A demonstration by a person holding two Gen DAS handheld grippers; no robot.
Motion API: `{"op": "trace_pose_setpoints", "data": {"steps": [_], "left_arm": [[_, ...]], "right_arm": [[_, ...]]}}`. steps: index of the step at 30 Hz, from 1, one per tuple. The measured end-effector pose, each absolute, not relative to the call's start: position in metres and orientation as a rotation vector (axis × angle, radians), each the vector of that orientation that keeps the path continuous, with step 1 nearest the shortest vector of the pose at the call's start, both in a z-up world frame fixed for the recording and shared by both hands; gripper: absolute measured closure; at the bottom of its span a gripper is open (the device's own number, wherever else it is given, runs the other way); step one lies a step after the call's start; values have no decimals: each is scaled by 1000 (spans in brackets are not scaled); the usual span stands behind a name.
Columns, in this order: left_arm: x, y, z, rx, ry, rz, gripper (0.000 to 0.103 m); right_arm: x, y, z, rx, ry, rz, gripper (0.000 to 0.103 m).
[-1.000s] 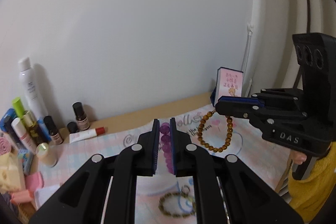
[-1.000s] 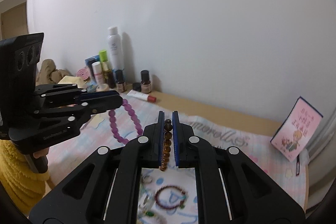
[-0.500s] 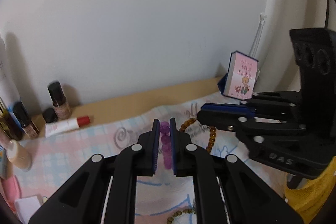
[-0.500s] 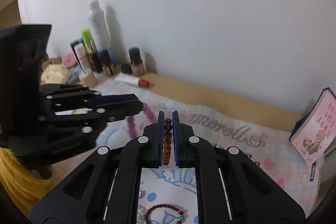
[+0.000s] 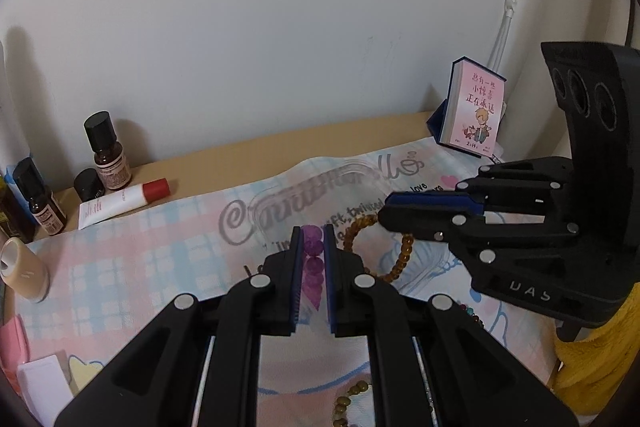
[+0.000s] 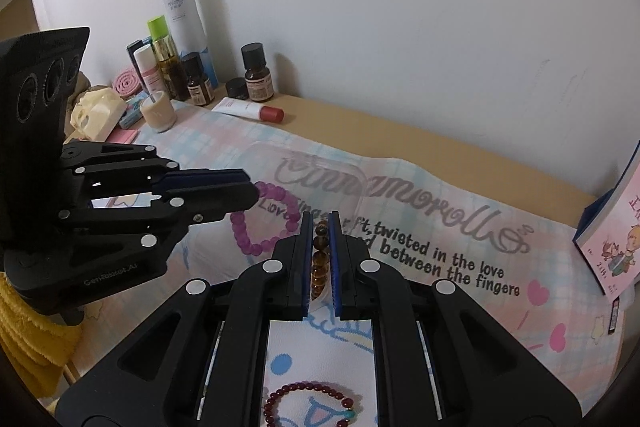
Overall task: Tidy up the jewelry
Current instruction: 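Carry both bracelets into the clear plastic box and open both grippers, then grasp the dark wooden bead bracelet with the left gripper while the right grasps the dark red bracelet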
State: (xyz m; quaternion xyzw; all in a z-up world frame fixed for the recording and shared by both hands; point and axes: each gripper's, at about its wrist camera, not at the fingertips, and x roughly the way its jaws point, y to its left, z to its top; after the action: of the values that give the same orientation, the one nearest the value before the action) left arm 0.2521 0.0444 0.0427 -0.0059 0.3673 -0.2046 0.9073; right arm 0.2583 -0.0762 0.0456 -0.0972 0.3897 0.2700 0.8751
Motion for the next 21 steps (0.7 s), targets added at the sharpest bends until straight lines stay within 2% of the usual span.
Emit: {"op": "trace_pose_setpoints", "data": {"steps": [3, 7, 11, 14, 18, 21], "left_arm": [[251, 44, 44, -17, 759, -422, 91], [246, 43, 50, -21, 751, -429, 75], [240, 45, 61, -34, 728, -427, 75], [232, 48, 68, -26, 712, -425, 75], [210, 54, 74, -7, 693, -429, 74], [185, 57, 72, 48, 668, -408, 72]], "right_arm": [[256, -74, 45, -220, 804, 554, 95], [253, -77, 49, -200, 801, 563, 94], [246, -83, 61, -169, 775, 587, 88], [235, -90, 71, -161, 745, 594, 87], [213, -111, 84, -128, 702, 605, 79], [195, -128, 83, -140, 693, 601, 79]]}}
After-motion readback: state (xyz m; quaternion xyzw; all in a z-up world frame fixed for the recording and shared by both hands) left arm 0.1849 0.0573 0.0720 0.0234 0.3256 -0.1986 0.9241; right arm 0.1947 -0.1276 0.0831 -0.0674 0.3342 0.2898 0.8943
